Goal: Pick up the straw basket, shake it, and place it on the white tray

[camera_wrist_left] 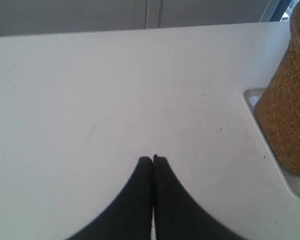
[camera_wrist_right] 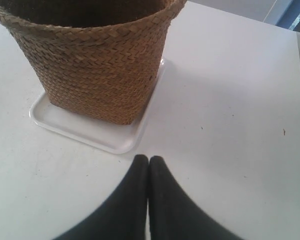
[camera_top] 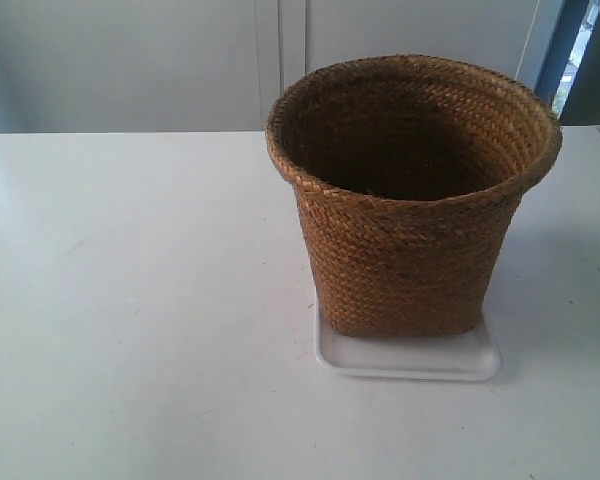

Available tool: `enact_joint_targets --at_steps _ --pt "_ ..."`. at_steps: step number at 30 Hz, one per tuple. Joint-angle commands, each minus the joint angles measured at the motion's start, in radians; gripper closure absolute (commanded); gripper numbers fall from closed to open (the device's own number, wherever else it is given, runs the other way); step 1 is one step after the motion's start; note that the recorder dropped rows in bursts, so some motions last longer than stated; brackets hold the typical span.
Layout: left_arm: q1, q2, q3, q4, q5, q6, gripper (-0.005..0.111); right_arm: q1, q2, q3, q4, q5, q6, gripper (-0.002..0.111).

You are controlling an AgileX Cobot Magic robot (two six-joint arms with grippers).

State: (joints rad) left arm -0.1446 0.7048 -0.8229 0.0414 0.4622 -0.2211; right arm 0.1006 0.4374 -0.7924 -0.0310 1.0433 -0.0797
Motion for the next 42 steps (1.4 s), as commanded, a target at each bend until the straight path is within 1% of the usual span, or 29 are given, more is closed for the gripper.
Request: enact_joint_targets --at_steps 1,3,4,7,8,10,13,18,22,25,27,42 --pt "0.055 -0.146 0.132 -0.006 -0.004 0.09 0.107 -0.003 -0.007 0.005 -0.003 0.004 0.005 0.108" --pt "0.089 -0.209 0.228 -0.004 -0.041 0.09 0.107 -0.003 -0.007 0.005 -0.003 0.004 0.005 0.108" --pt "0.103 -0.254 0.286 -0.004 -0.098 0.09 0.107 -0.003 -0.007 0.005 -0.003 0.004 0.005 0.108" --pt "0.112 -0.367 0.442 0.018 -0.192 0.09 0.107 -0.003 -0.007 0.005 -0.003 0.004 0.005 0.108" --pt "0.112 -0.416 0.509 0.02 -0.206 0.09 0.107 -0.003 -0.007 0.005 -0.003 0.002 0.005 0.108" --pt "0.112 -0.508 0.602 0.02 -0.207 0.09 0.107 -0.003 -0.007 0.005 -0.003 0.002 0.005 0.108" --pt "0.112 -0.584 0.676 0.02 -0.207 0.09 0.107 -0.003 -0.007 0.005 -0.003 0.002 0.005 0.108" --pt "0.112 -0.705 0.747 0.02 -0.201 0.09 0.107 -0.003 -0.007 0.005 -0.003 0.002 0.005 0.108" --pt "0.112 -0.705 0.791 0.02 -0.198 0.09 0.107 -0.003 -0.007 0.005 -0.003 0.003 0.005 0.108" --pt "0.112 -0.705 0.816 0.02 -0.143 0.086 0.107 -0.003 -0.007 0.005 -0.003 0.003 0.005 0.108" --pt "0.112 -0.705 0.823 0.016 -0.103 0.077 0.107 -0.003 -0.007 0.005 -0.003 0.003 0.005 0.108" --pt "0.112 -0.705 0.823 0.016 -0.105 0.079 0.107 -0.003 -0.007 0.005 -0.003 0.001 0.005 0.108"
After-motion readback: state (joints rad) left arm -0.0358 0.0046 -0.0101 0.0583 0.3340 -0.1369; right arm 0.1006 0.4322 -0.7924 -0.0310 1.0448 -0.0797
